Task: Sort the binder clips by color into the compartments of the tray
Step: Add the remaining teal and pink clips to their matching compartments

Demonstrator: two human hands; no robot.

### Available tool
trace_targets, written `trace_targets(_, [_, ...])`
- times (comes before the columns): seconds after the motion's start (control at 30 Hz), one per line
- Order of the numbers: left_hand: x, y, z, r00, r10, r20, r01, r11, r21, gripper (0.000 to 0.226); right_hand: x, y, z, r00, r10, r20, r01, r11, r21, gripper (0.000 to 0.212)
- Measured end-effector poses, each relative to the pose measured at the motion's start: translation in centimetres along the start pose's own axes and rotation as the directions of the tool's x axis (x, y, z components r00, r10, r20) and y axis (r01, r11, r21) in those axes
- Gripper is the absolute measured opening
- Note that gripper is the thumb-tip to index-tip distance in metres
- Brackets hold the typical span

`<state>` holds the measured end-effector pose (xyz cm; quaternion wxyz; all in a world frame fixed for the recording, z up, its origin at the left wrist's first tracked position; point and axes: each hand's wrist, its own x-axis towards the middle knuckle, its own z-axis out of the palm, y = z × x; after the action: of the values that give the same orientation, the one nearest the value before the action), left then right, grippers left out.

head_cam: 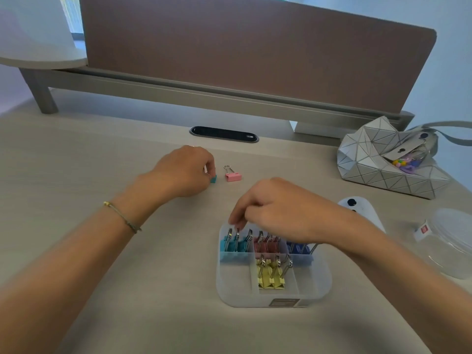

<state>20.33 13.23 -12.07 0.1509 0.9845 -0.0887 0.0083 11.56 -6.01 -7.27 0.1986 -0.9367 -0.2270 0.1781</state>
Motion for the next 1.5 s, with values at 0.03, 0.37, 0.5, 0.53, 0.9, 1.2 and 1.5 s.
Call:
trace_targets(0.03, [0.2, -0.3, 0.6, 0.999, 0.002, -0.041, -0.002, 1.0, 0.014, 0.019, 0.0, 0.3, -0.7, 0.998, -0.009, -0.062, 0.012, 0.999, 0.05, 0.033])
trace_targets(0.37, [0.4, -0.9, 2.4, 0.992, 0.122, -0.038, -0.118, 0.988, 0.096, 0.03, 9.5, 4.5, -1.8, 0.939, 0.098, -0.328, -0.137, 0.986, -0.099, 0.022])
trace_targets(0.5, [0.5, -1.5, 1.4, 0.986, 0.164, -0.007, -0.164, 0.987, 0.003, 0.025, 12.9, 3.8, -0.9, 0.945, 0.141, -0.296, -0.238, 0.916, -0.323, 0.052])
trace_targets(0.53, [0.5, -1.7, 1.3, 0.985, 0.168, -0.038, -0.168, 0.986, -0.008, 0.022, 13.4, 3.7, -0.8, 0.948, 0.15, -0.281, -0.248, 0.903, -0.352, 0.054])
trace_targets(0.9, [-0.3, 1.5, -1.4, 0.989, -0.115, 0.088, 0.118, 0.288, -0.95, 0.024, 6.6, 4.3, -2.9, 0.863, -0.006, -0.505, 0.172, 0.944, 0.283, 0.023])
trace_targets(1.2, [-2.5, 4.7, -3.1, 0.982, 0.155, 0.112, 0.061, 0.299, -0.952, 0.026, -0.3, 3.7, -3.8, 0.838, 0.032, -0.545, 0.211, 0.901, 0.378, 0.01])
trace_targets(1.5, [-1.2, -0.3, -3.0, 0.978, -0.035, 0.207, 0.063, 0.99, -0.13, 0.022, -0.9, 1.4, -2.0, 0.927, -0.273, -0.258, 0.201, 0.941, -0.273, 0.014])
